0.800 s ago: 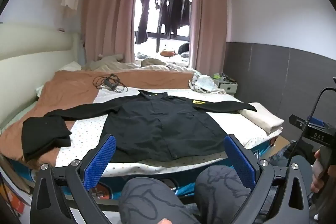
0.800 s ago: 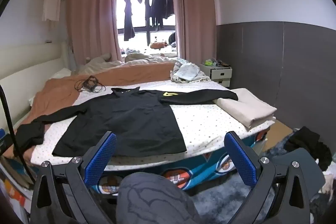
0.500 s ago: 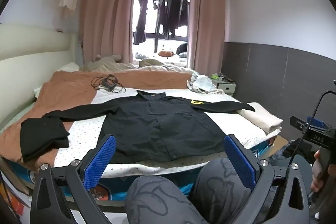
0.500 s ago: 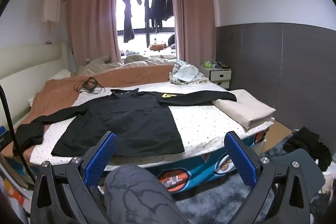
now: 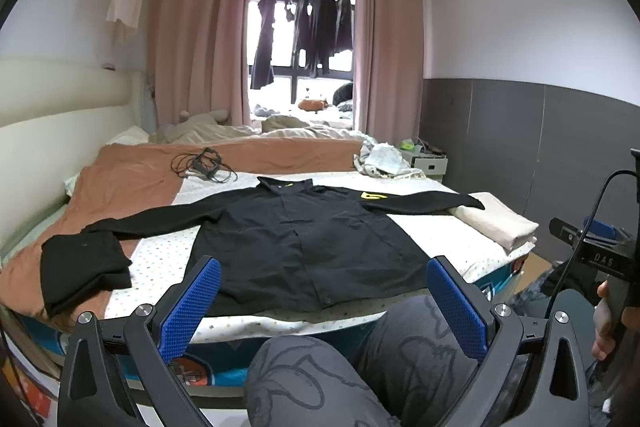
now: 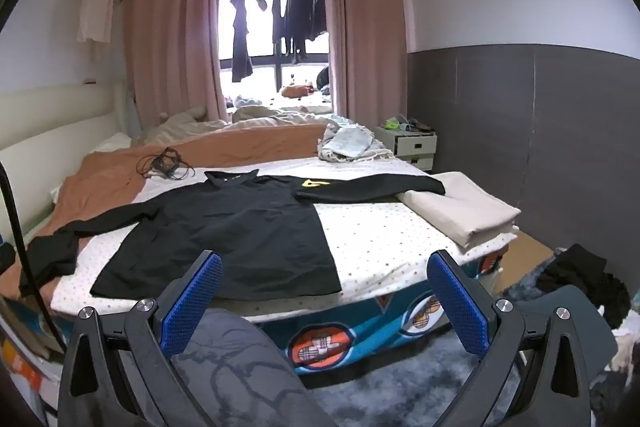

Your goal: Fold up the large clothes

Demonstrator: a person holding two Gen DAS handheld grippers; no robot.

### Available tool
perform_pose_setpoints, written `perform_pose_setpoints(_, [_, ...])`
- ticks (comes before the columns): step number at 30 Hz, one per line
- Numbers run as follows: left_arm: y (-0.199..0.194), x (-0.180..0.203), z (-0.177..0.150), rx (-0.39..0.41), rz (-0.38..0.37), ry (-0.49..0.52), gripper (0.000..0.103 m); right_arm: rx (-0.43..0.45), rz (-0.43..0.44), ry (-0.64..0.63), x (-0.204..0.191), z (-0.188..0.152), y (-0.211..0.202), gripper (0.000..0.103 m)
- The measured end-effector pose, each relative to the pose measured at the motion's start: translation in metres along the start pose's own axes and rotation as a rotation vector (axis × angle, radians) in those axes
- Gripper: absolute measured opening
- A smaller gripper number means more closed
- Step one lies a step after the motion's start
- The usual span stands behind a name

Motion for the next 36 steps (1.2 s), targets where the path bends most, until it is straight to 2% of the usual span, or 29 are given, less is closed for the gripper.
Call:
perform_pose_setpoints(19, [-0.002, 0.002, -0.004, 0.013, -0.015, 0.003, 0.102, 0.001, -0.009, 0.0, -0.004, 0.001, 0.002, 0.103])
perform_pose_setpoints(31, [-0.004, 0.005, -0.004, 0.013, -0.015, 0.009, 0.102, 0.01, -0.059, 0.054, 0.014, -0.001, 0.002, 0.103])
perform_pose_setpoints(36, [-0.005, 0.004, -0.003, 0.012, -0.012, 0.007, 0.102, 0.007, -0.055, 0.066, 0.016, -0.003, 0.001, 0.103])
Point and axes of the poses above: each gripper's, at about its wrist camera, not at the fingertips, and y roughly the way its jaws point, x to its right, z to its top, the point moved 7 cm from there along y, roughly the way its jaws point, and after that the axes turned 12 degrees about -y, right-handed, at the moved point
